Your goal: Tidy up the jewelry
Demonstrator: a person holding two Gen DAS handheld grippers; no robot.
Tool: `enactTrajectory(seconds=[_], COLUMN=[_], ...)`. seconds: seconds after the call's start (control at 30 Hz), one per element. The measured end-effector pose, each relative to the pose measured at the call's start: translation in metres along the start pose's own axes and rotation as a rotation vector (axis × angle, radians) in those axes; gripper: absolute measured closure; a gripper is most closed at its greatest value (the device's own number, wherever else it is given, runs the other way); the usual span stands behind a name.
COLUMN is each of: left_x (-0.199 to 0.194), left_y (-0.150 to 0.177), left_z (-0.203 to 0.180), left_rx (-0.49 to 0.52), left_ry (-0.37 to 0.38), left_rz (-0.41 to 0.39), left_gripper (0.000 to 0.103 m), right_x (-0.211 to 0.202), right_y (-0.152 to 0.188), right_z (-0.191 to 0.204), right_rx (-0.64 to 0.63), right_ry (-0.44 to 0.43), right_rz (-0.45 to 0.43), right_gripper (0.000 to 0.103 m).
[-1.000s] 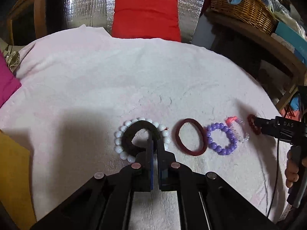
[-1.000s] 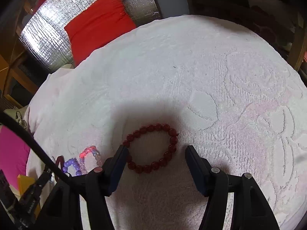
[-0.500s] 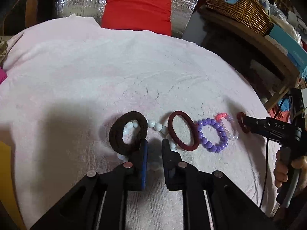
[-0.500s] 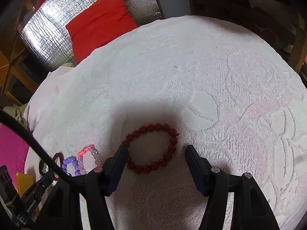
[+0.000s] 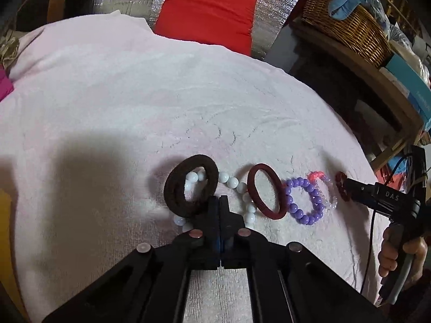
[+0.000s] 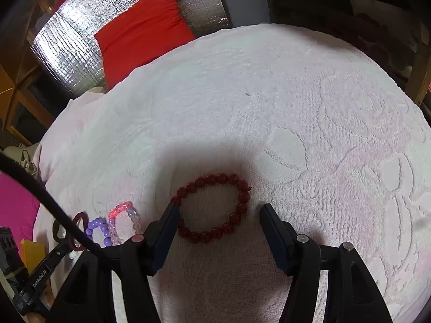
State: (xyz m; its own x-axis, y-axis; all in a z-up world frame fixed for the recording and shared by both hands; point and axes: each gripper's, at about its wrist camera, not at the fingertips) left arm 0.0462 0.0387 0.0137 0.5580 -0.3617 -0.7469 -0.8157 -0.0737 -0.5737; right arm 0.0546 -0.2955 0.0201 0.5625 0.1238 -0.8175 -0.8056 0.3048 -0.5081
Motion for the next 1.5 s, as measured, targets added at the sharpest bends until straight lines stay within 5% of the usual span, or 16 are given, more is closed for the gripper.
enactTrajectory(seconds=[0.13,0.27,0.4,0.47,0.57,0.6,0.63,0.67,0.73,0.87,1.03,1.1,1.17,1.23,1.5], left_x=[-0.012,-0.029,-0.04,-0.042,-0.034,-0.032,-0.029,-0.026,-0.025,-0.015,0.012,0.014,0.013,0.013,-0.006], left_y=[-0.003,-0.007,-0.009,-0.006,-0.004,-0.005,-0.005,-0.006,-0.008,-0.014,-0.018,-0.02,-0.022,-0.023,-0.017], left_z=[0.003,0.017,0.025,0.028,0.034,0.037,0.039,0.039,0.04,0.034,0.02,0.02,0.023,0.022,0.019], left_rx=[-0.015,-0.056,-0.053,-0.055,-0.06,-0.067,-0.078,-0.088,-0.115,-0.155,-0.107,-0.108,-0.119,-0.115,-0.071], left_ry=[-0.069,-0.114,-0.137,-0.158,-0.165,-0.167,-0.155,-0.148,-0.149,-0.125,-0.22,-0.229,-0.214,-0.199,-0.168], left_rz=[-0.046,-0.1,-0.123,-0.121,-0.083,-0.07,-0.057,-0.056,-0.081,-0.089,-0.073,-0.087,-0.099,-0.103,-0.111], left_gripper=[0.103,0.103,0.103,0.103,0.101,0.097,0.081,0.054,0.033,0.032,0.032,0.048,0.076,0.086,0.087], right_x=[0.0,0.0,0.004,0.004,0.003,0.002,0.002,0.001,0.0,0.003,0.003,0.003,0.004,0.004,-0.006], right_y=[0.0,-0.001,0.004,0.004,0.004,0.004,0.004,0.005,0.004,0.005,0.007,0.007,0.005,0.006,0.005], right_z=[0.001,0.003,0.014,0.016,0.017,0.017,0.016,0.015,0.011,0.004,0.008,0.008,0.009,0.01,0.013], right_rx=[0.001,-0.029,-0.102,-0.115,-0.131,-0.135,-0.138,-0.137,-0.129,-0.107,-0.11,-0.11,-0.118,-0.131,-0.141], right_ry=[-0.002,-0.014,0.019,0.019,0.053,0.062,0.07,0.078,0.088,0.091,0.105,0.104,0.102,0.1,0.072], right_rz=[0.0,0.01,0.012,0.006,-0.008,-0.011,-0.015,-0.021,-0.027,-0.013,-0.016,-0.014,-0.014,-0.017,-0.027], right_gripper=[0.038,0.068,0.078,0.091,0.093,0.093,0.093,0.093,0.093,0.093,0.093,0.093,0.093,0.093,0.093])
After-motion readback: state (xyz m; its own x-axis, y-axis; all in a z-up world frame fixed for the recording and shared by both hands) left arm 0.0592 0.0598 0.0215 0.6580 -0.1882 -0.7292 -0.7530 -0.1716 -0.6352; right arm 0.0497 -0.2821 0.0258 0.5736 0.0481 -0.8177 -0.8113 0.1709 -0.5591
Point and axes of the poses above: each gripper's, at about its wrist camera, not at the fingertips, and x roughly the way its jaws point, z to its left, y to its underside, and after that the axes turned 3 degrees about -x, right-handed
